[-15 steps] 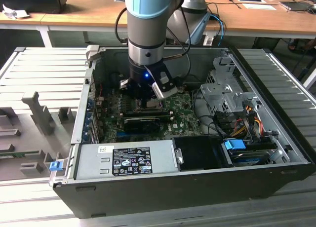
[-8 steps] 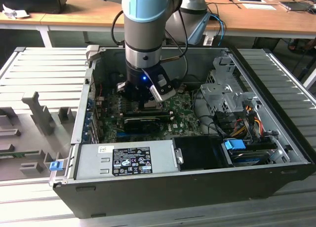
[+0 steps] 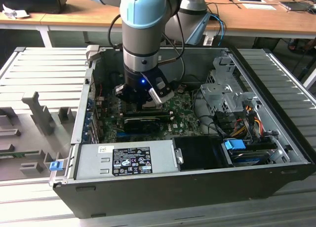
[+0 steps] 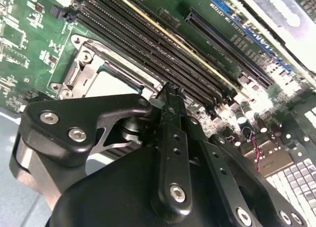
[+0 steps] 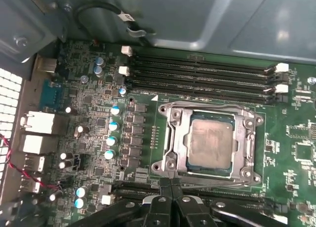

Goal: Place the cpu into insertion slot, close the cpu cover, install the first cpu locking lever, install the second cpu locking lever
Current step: 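Install the second cpu locking lever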

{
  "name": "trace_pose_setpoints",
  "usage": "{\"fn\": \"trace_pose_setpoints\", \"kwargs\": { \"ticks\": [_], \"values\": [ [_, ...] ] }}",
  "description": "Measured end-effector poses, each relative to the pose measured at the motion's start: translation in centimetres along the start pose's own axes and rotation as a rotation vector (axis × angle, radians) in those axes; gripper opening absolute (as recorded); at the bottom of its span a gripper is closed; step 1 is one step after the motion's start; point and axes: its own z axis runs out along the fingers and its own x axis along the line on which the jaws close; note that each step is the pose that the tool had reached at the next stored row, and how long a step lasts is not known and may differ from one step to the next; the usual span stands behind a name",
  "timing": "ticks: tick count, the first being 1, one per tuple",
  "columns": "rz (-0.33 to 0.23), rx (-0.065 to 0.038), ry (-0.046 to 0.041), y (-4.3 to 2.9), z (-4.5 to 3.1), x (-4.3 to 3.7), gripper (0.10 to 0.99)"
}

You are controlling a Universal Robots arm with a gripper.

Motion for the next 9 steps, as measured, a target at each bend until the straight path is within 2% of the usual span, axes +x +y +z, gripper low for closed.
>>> {"fn": "trace_pose_setpoints", "kwargs": {
  "ticks": [3, 5, 7, 9],
  "values": [
    [-0.007, -0.005, 0.0005, -0.2, 0.65, 0.08, 0.106],
    [-0.008, -0.012, -0.0012, -0.34, 0.74, 0.22, 0.106],
    [-0.008, -0.043, -0.0056, -0.72, 0.75, 0.61, 0.106],
    [-0.008, -0.054, -0.0091, -0.85, 0.88, 0.94, 0.106]
  ]
}}
